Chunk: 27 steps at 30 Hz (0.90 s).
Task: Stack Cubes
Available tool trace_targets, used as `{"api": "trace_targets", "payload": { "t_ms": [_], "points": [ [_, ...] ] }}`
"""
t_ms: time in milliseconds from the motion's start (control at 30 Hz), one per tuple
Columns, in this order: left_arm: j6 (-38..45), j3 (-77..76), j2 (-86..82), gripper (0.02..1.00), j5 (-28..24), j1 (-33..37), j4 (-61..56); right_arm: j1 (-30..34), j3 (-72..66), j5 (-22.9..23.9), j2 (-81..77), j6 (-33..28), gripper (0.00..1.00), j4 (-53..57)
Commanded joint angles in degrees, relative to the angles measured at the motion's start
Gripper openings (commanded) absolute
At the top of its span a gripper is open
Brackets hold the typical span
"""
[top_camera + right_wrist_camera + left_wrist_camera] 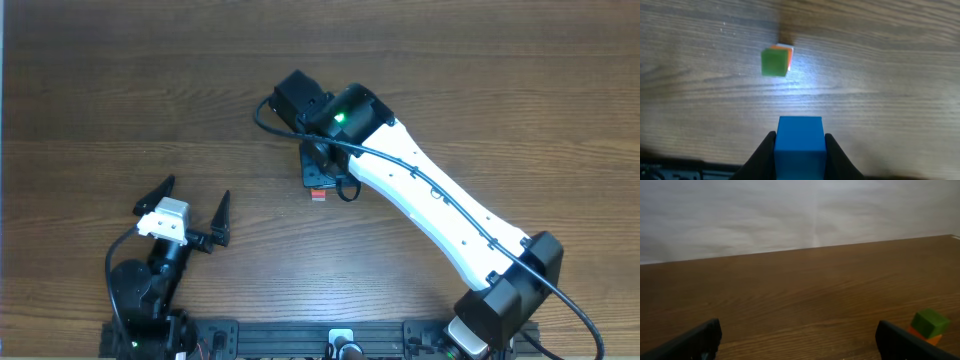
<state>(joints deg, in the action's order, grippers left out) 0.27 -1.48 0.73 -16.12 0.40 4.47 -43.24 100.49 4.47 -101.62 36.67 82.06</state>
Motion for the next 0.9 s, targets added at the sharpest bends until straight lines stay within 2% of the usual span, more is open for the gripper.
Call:
{"api": "trace_targets", "payload": {
  "t_ms": [33, 900],
  "points": [
    [1.0, 0.4, -0.5, 1.0, -0.4, -0.3, -0.2, -0.3, -2.8, -0.6, 1.2, 0.6, 0.012, -3.2],
    [1.0, 0.4, -0.5, 1.0, -0.3, -0.3, -0.2, 0.8, -3.4, -1.9, -7.0, -0.1, 0.012, -7.8]
  ]
}}
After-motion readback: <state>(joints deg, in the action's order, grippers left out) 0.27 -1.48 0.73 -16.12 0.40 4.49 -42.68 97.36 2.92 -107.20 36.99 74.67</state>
